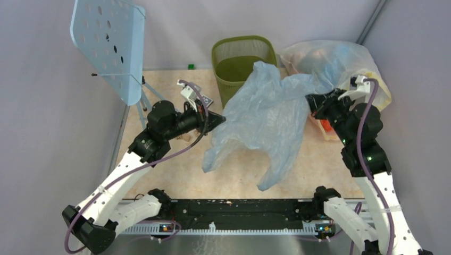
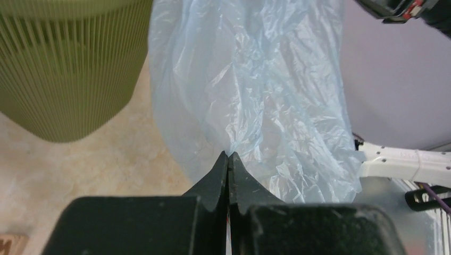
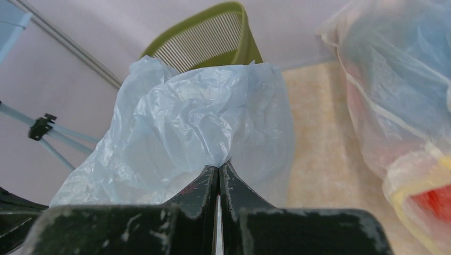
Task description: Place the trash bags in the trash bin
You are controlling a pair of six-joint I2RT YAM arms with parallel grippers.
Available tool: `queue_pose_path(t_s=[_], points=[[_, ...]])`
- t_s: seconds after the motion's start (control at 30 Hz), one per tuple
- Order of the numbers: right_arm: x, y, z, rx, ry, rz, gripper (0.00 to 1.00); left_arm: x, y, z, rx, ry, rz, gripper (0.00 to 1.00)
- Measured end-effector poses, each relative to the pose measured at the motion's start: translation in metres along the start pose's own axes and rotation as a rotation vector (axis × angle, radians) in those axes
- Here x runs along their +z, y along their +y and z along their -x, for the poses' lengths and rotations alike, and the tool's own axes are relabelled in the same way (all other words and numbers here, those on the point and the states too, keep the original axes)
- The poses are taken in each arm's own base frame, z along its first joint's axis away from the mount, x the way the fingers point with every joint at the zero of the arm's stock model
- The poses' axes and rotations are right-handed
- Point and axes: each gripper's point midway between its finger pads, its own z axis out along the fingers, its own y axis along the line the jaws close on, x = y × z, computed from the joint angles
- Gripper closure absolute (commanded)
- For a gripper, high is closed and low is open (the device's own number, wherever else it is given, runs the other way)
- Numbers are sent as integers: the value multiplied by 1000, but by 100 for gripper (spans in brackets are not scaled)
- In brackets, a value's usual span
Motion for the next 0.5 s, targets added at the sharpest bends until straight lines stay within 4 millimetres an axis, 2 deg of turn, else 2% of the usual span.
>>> queue_pose_path(t_s=[0.13, 0.27, 0.43, 0.5], points=[[16, 18, 25, 1, -33, 50, 100, 1, -14, 32, 25, -49, -20, 100], [28, 35, 49, 8, -71, 92, 100, -1, -24, 52, 42, -91, -43, 100], [49, 55, 81, 11, -114, 141, 100, 8, -24, 74, 51, -124, -23, 100], [65, 63, 91, 13, -123, 163, 100, 17, -19, 84, 54, -133, -3, 100]])
